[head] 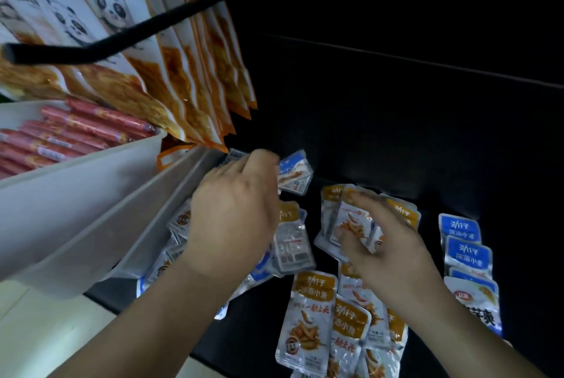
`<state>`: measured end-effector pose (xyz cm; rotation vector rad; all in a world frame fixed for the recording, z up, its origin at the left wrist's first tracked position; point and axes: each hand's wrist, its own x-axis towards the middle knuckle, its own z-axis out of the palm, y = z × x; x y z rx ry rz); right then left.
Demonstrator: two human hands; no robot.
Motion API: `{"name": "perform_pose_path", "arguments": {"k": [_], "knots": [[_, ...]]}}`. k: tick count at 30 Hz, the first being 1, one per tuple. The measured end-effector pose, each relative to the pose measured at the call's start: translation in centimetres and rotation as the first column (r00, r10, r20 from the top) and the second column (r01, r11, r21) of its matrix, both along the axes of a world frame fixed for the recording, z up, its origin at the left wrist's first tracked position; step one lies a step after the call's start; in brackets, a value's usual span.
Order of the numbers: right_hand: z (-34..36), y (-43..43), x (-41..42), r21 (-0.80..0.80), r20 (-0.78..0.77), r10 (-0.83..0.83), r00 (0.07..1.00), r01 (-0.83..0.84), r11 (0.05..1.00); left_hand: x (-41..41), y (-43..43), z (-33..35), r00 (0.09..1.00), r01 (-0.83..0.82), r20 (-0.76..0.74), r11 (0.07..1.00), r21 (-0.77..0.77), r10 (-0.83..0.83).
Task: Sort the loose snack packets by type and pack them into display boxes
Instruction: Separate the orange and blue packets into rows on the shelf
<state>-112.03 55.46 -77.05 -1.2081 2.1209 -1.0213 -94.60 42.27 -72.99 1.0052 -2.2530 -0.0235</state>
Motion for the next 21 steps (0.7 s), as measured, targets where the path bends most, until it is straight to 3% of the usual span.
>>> {"name": "perform_pose_path", "arguments": {"k": [2, 5, 11, 14, 16, 21], "knots": [[1.8, 0.2, 0.3, -0.016, 0.096, -0.021, 0.995, 0.023, 1.000, 0.3, 1.7, 1.9, 0.988, 0.054, -0.155, 0.965, 0.255, -0.015], [4.3, 0.6, 0.5, -0.006, 0.287, 0.006, 0.958, -0.004, 1.000, -0.1, 3.9, 2.6, 0.890, 0.261, -0.443, 0.675, 0.690, 0.108], [5.4, 1.5, 0.2, -0.003, 0.609, -0.101, 0.787, 0.130, 0.991, -1.8, 5.5, 1.3, 0.710, 0.467, -0.553, 0.297, 0.833, 0.436], [4.8, 2.4, -0.3, 0.035, 0.663, -0.181, 0.726, 0.212, 0.977, -2.4, 6.8, -0.1, 0.717, 0.530, -0.485, 0.061, 0.846, 0.501], [4.3, 3.1, -0.5, 0.058, 0.662, -0.231, 0.713, 0.258, 0.964, -2.9, 7.6, -1.0, 0.741, 0.508, -0.453, 0.027, 0.861, 0.496], [3.2, 5.1, -2.4, 0.099, 0.638, -0.400, 0.658, 0.445, 0.890, -2.9, 7.8, -2.3, 0.757, 0.403, -0.418, 0.146, 0.904, 0.502]]}}
